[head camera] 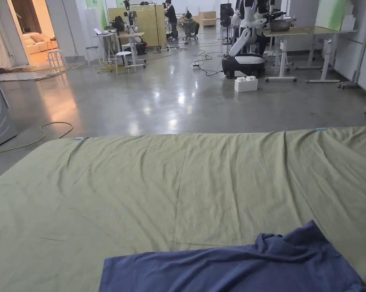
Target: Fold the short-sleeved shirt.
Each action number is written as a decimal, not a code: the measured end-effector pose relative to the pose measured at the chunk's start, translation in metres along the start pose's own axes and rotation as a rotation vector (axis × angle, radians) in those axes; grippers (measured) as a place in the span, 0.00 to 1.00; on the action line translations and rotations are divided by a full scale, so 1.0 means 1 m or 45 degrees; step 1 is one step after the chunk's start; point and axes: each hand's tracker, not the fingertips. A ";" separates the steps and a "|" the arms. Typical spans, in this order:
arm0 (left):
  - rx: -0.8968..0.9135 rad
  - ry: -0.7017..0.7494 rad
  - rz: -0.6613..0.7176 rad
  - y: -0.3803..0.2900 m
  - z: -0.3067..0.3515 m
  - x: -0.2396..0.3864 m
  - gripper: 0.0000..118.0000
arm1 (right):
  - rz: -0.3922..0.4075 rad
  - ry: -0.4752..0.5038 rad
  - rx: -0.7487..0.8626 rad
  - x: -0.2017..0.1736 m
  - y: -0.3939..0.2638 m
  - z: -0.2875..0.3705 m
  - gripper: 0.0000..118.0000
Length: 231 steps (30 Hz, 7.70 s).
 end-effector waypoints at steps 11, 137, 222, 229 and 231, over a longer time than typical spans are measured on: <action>0.395 0.014 0.094 0.001 0.060 -0.004 0.70 | -0.172 0.184 0.185 0.028 0.005 0.031 0.59; 1.032 0.072 0.032 0.057 0.201 0.051 0.72 | -0.142 0.467 0.781 0.014 0.068 0.167 0.64; 0.308 -0.607 0.458 0.061 -0.019 0.126 0.26 | -0.459 0.503 0.370 0.040 -0.037 0.130 0.00; -0.039 -0.681 0.490 0.038 -0.099 0.158 0.04 | -0.449 0.534 0.348 0.031 -0.034 0.127 0.00; -0.112 -0.625 0.423 0.024 -0.120 0.180 0.02 | -0.430 0.537 0.343 0.028 -0.031 0.130 0.00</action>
